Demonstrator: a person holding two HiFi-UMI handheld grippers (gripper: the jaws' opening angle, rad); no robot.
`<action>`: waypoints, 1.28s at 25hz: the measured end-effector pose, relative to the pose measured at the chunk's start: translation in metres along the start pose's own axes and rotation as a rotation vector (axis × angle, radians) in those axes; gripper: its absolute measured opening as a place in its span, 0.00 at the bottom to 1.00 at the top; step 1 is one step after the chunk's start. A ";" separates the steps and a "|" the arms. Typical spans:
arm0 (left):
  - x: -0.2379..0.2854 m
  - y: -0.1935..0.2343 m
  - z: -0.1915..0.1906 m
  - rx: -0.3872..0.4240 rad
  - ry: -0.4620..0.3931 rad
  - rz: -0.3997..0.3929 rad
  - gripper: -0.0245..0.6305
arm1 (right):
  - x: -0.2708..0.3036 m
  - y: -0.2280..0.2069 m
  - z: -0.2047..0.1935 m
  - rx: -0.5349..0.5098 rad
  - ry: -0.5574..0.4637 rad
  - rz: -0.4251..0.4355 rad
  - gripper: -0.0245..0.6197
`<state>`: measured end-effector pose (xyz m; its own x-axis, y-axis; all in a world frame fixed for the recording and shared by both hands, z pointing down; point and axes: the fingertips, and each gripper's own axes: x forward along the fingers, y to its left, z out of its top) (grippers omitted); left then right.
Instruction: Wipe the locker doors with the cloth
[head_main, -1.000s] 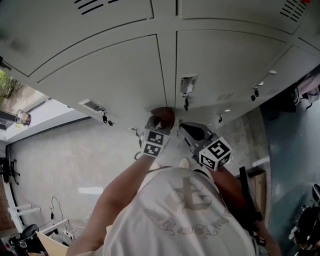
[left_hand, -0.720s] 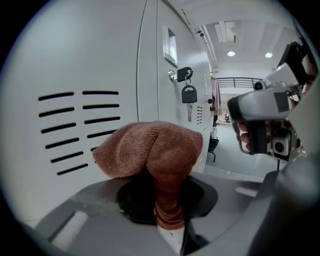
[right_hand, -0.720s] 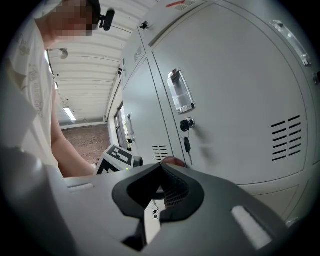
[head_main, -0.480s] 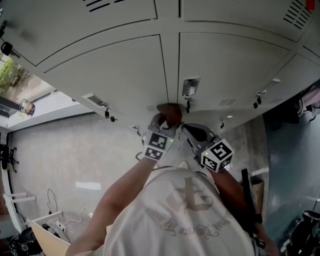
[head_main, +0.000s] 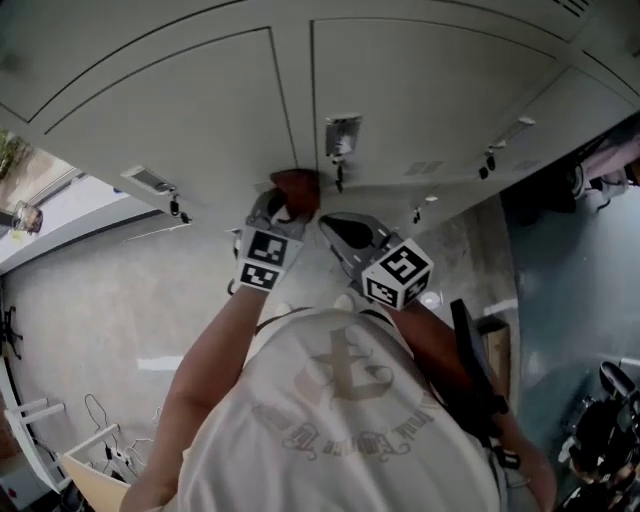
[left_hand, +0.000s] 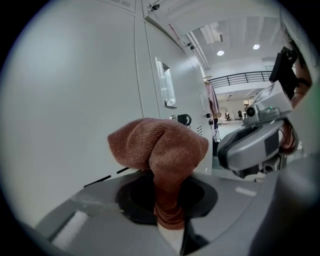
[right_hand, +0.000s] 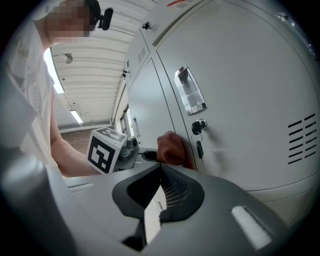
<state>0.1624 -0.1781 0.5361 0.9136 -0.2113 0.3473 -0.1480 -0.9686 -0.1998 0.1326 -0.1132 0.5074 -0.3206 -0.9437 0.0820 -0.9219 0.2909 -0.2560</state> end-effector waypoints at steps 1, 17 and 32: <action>-0.004 0.005 -0.003 -0.001 0.009 0.004 0.16 | 0.003 0.001 0.000 -0.001 0.004 0.003 0.05; -0.046 0.034 -0.048 -0.106 0.050 0.081 0.16 | 0.019 0.029 -0.013 0.027 0.054 0.026 0.05; -0.101 0.105 -0.123 -0.187 0.134 0.182 0.16 | 0.047 0.049 -0.014 -0.002 0.059 0.024 0.05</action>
<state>0.0076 -0.2744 0.5932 0.8094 -0.3870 0.4417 -0.3833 -0.9180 -0.1020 0.0695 -0.1411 0.5125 -0.3549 -0.9254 0.1326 -0.9142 0.3138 -0.2565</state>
